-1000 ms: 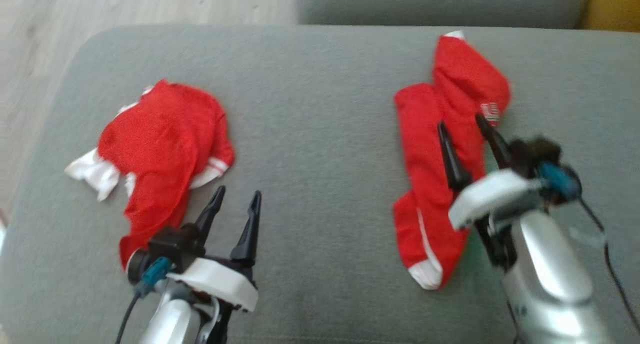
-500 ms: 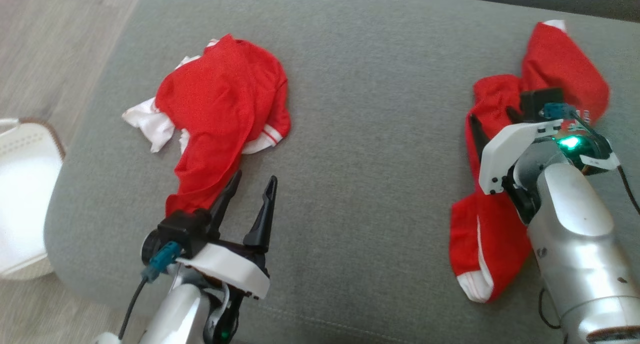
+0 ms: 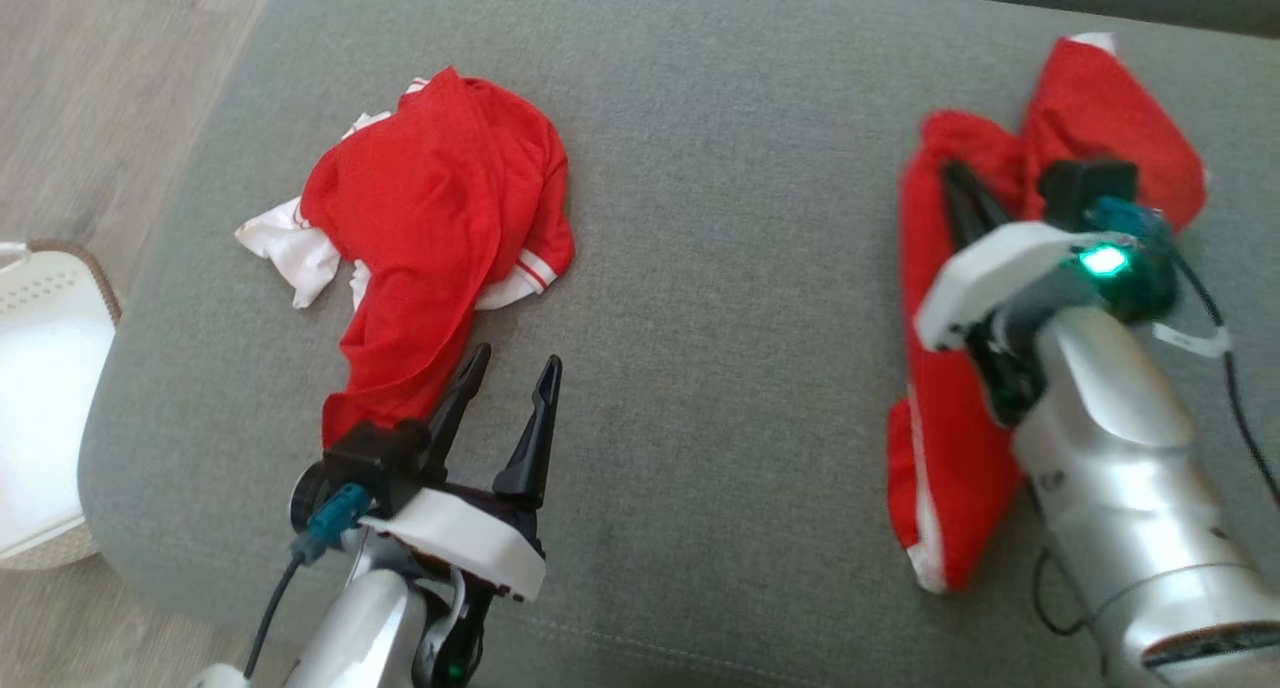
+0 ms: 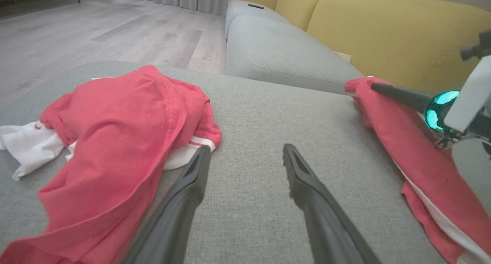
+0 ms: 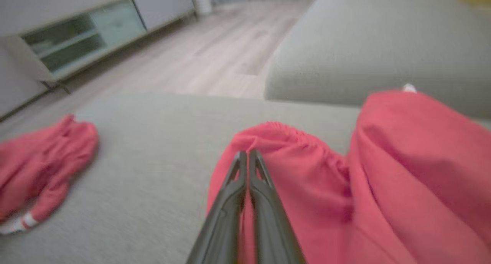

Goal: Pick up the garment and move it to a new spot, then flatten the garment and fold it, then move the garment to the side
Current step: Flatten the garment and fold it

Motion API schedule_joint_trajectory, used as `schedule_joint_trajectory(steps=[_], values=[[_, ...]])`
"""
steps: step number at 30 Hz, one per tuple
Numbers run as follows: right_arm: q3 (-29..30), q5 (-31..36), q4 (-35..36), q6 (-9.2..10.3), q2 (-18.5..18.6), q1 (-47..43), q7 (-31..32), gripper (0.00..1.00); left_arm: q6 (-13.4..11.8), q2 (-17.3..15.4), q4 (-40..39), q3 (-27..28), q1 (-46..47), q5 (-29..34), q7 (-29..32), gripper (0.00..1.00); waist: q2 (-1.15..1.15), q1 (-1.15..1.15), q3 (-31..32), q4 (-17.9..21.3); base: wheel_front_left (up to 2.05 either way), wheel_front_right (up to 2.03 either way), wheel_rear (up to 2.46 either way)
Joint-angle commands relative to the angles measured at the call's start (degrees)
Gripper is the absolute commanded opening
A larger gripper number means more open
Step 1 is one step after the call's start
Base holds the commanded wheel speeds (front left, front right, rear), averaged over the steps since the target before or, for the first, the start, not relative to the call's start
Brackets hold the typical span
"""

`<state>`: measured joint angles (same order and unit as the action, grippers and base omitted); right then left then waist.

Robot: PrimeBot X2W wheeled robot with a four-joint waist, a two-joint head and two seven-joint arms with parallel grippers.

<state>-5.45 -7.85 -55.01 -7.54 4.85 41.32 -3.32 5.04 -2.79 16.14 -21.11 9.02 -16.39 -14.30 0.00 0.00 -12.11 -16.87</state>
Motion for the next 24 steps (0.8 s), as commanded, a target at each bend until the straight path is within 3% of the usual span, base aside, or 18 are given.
schedule_joint_trajectory(steps=[1, 7, 8, 14, 15, 20, 24], values=[[-5.38, -4.44, 3.57, 0.05, -1.72, 2.92, -3.27, 0.0, -0.22, -0.1, -1.57, 1.96, 2.54, -0.05, -0.7, 1.0, 0.0, 0.0, 0.47, 0.5, 0.0, 0.0, 0.0], [-22.7, -20.23, 12.19, 0.05, -1.9, 4.36, -7.6, 0.0, -0.11, -0.1, -1.56, 1.75, 2.51, -0.08, -0.7, 1.0, 0.0, 0.0, 1.38, 0.38, 0.0, 0.0, 0.0], [-22.7, -20.23, 12.19, 0.05, -1.9, 4.36, -7.6, 0.0, -0.11, -0.1, -1.56, 1.75, 2.51, -0.08, -0.7, 1.0, 0.0, 0.0, 1.38, 0.38, 0.0, 0.0, 0.0], [-37.01, -27.89, 12.92, 0.05, 0.27, 6.15, -6.29, 0.0, -0.37, -0.1, -1.76, 1.74, 1.87, -0.22, -0.7, 1.0, 0.0, 0.0, 1.72, -0.94, 0.0, 0.0, 0.0], [-38.62, -28.01, 11.77, 0.05, 0.75, 6.62, -6.36, 1.0, -0.43, -0.1, -1.67, 1.77, 1.75, -0.23, -0.7, 1.0, 0.0, 0.0, 1.77, -1.09, 0.0, 0.0, 0.0], [-44.06, -31.36, 7.05, 0.05, 0.79, 7.94, -8.05, 1.0, -0.86, -0.1, -1.36, 2.47, 1.41, -0.05, -0.7, 1.0, 0.0, 0.0, 2.33, -0.48, 0.0, 0.0, 0.0], [-43.32, -32.31, 4.72, 0.05, 1.55, 7.86, -10.34, 1.0, -0.97, -0.1, -1.5, 3.6, 0.97, 0.39, -0.7, 1.0, 0.0, 0.0, 3.53, 1.3, 0.0, 0.0, 0.0]])
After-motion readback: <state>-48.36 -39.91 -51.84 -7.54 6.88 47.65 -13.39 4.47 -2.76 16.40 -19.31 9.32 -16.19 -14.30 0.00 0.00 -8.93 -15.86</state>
